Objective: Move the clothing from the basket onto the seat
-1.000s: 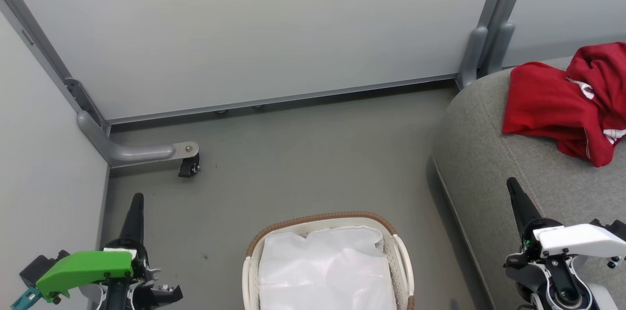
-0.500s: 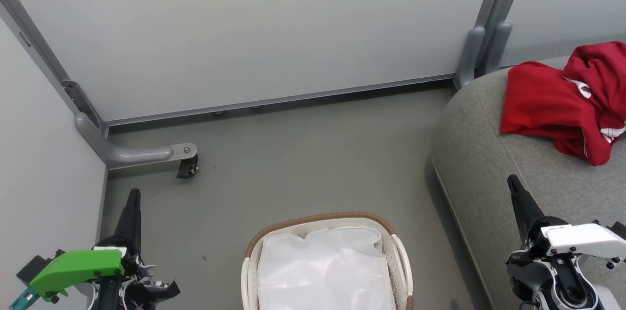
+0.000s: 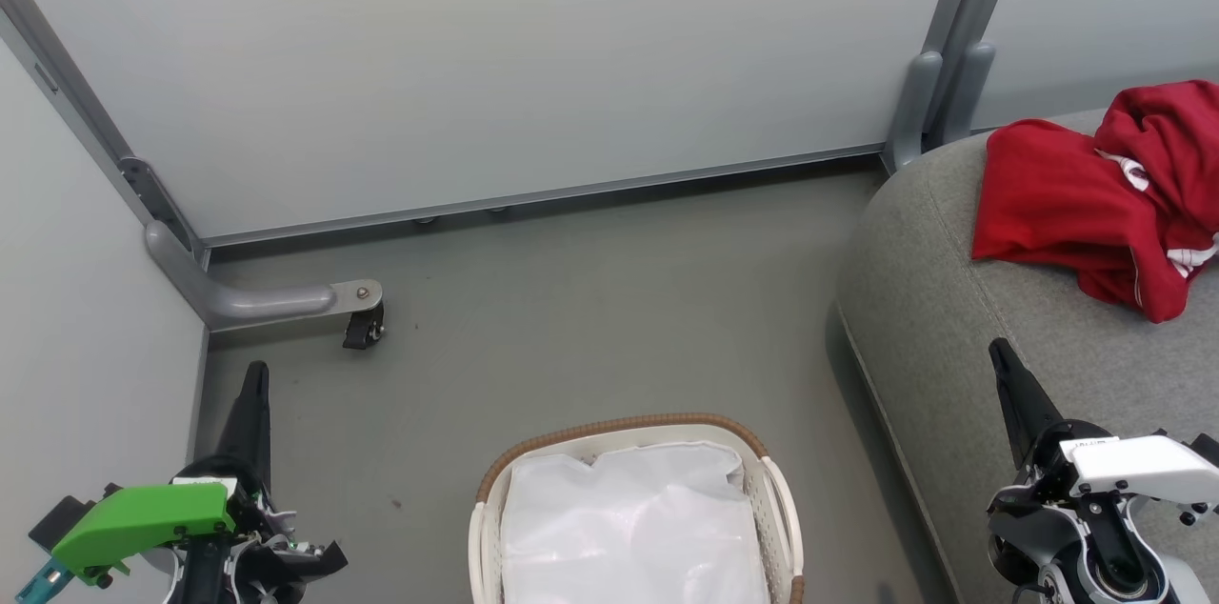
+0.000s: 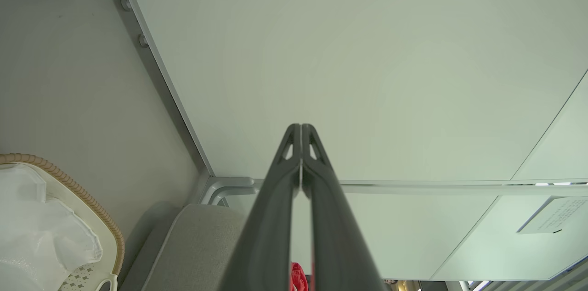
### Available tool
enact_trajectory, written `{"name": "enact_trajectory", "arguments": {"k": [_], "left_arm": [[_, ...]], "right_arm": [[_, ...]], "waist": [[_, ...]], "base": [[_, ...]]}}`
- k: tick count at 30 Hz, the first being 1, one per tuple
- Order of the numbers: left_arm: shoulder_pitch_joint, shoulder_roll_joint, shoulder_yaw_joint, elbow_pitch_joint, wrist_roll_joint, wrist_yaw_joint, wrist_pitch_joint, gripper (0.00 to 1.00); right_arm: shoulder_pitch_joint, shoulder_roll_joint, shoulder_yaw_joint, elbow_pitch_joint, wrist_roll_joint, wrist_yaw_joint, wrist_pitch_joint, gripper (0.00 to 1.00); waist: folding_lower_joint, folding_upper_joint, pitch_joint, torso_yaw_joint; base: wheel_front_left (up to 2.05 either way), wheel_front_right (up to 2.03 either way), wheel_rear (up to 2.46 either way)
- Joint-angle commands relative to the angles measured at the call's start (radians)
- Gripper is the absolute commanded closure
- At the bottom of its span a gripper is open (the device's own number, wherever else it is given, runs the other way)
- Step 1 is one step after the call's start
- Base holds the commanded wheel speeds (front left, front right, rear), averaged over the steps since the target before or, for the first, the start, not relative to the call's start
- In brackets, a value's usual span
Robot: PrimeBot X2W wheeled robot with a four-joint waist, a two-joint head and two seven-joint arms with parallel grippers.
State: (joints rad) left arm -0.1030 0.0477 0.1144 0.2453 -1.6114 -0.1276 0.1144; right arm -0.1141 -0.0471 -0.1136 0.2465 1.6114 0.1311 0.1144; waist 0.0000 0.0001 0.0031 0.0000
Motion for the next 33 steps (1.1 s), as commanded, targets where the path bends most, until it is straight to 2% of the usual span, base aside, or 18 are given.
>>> {"name": "enact_trajectory", "arguments": {"k": [1,33], "left_arm": [[-0.011,0.005,0.002,-0.002,-0.003,-0.007,0.003,1.00],[-0.011,0.005,0.002,-0.002,-0.003,-0.007,0.003,1.00]], "right_arm": [[0.011,-0.006,-0.002,-0.004,0.003,-0.001,0.003,1.00],[0.011,-0.006,-0.002,-0.004,0.003,-0.001,0.003,1.00]], "waist": [[0.0000,-0.0001,0.000,0.000],[0.0000,-0.0001,0.000,0.000]], "base": [[0.00,0.00,0.00],[0.00,0.00,0.00]]}}
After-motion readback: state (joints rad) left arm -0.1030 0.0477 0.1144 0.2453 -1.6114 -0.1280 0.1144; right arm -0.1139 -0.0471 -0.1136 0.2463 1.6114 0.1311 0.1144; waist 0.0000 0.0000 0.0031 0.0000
